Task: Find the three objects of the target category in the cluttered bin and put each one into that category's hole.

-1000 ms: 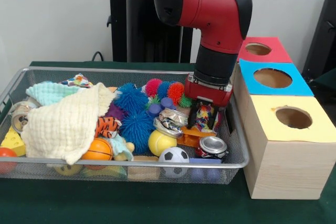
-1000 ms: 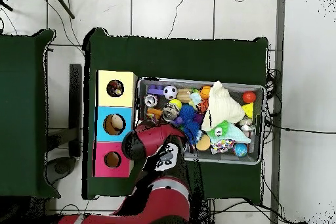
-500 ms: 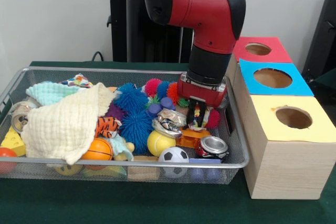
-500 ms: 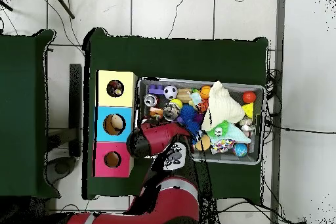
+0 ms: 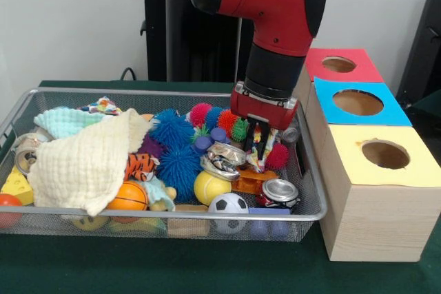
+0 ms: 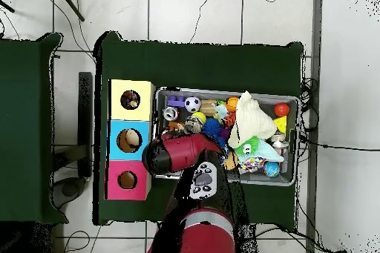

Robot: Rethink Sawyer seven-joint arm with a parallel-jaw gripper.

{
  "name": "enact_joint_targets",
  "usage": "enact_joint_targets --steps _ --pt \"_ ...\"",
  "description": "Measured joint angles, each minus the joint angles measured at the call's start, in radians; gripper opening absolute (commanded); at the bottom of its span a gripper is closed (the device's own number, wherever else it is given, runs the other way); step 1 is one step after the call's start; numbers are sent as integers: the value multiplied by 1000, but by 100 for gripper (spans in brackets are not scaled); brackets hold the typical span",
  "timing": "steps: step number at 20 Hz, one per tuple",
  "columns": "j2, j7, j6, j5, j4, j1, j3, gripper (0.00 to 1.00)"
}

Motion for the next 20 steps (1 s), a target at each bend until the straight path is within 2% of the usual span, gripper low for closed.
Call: enact_joint_targets --steps 20 --pt "-89 0 27 -1 0 -15 20 0"
